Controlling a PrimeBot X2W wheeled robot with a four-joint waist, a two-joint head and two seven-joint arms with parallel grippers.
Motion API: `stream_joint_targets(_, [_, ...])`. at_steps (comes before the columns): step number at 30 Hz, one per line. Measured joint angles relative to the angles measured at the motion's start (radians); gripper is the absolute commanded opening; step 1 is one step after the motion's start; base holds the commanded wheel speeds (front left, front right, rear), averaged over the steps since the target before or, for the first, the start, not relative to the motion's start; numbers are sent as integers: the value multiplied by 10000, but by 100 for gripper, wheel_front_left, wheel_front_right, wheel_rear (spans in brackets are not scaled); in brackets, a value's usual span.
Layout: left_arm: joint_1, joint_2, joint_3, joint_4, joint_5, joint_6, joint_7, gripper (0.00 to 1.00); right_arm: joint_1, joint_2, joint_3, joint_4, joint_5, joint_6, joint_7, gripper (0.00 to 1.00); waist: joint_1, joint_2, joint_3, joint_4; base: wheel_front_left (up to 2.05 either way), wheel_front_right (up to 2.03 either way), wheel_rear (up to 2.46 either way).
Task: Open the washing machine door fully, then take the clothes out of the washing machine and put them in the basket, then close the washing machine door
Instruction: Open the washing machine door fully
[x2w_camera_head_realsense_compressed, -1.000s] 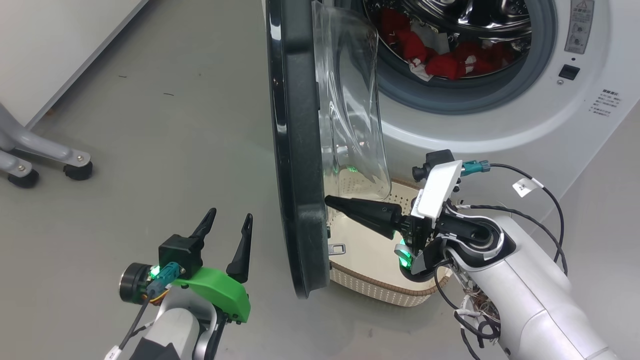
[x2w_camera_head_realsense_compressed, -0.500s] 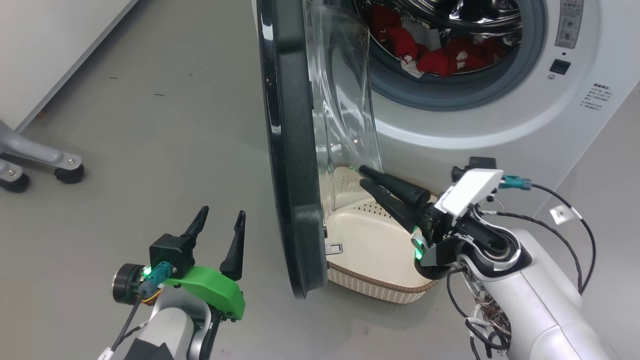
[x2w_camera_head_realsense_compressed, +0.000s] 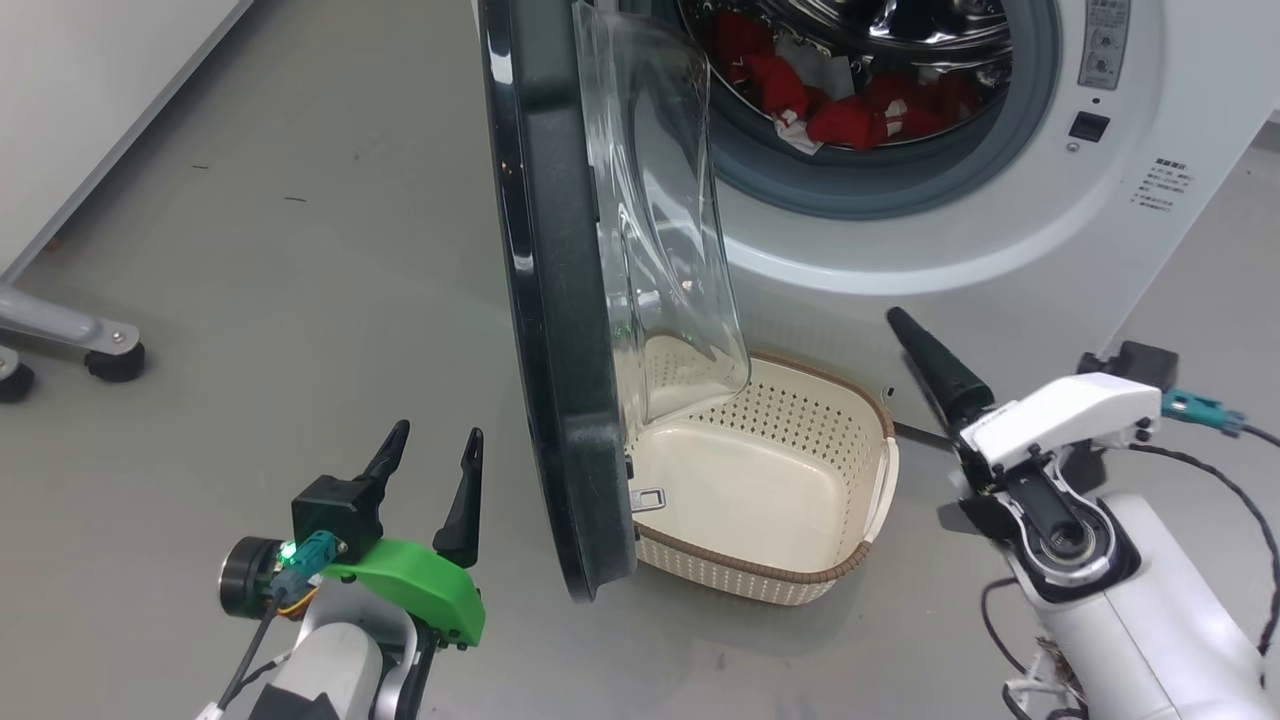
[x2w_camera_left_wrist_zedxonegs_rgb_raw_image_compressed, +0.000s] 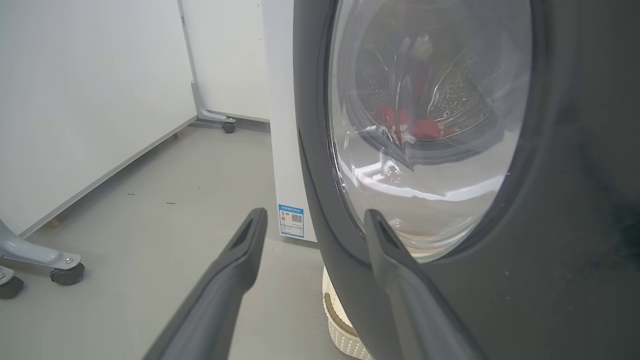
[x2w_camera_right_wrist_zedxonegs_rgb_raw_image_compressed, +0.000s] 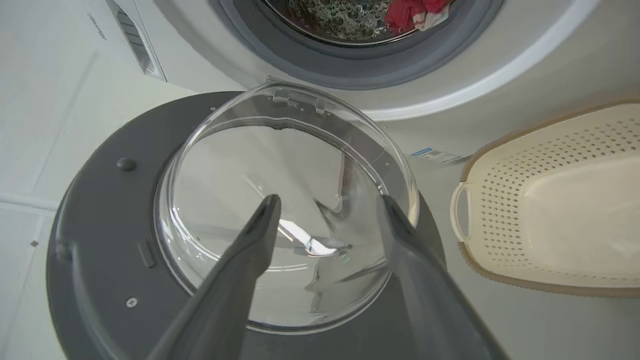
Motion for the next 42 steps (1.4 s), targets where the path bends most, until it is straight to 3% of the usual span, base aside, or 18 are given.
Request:
stream_joint_targets(5, [29, -2, 19, -2, -13, 6, 0, 100, 131, -909, 456, -27, -2343, 0, -1360, 100, 0, 0, -38, -36, 0, 0, 0])
stream_joint_targets(12, [53, 12, 40, -13, -88, 19, 0, 100, 174, -1634, 867, 198, -5195, -12, -3524, 100, 0, 0, -74, -68, 0, 0, 0])
stream_joint_targets(16, [58, 21, 44, -31, -88, 88, 0, 100, 174, -1925, 1005, 268, -6539, -476, -4644, 100, 0, 0, -88, -98, 0, 0, 0])
stream_joint_targets(24, [116, 38, 40, -42, -88, 92, 0, 100, 174, -1948, 1580, 332, -8519, -1383, -4395, 100, 0, 0, -135, -144, 0, 0, 0])
stream_joint_targets(29, [146, 48, 42, -44, -100, 92, 0, 100, 302, -1611, 1475, 213, -9160, -1870, -4326, 100, 0, 0, -138, -142, 0, 0, 0])
stream_joint_targets(42, [161, 56, 56, -52, -171, 100, 0, 100, 1031, -1003, 794, 104, -10042, -2132, -4324, 100, 1, 0, -144, -106, 0, 0, 0])
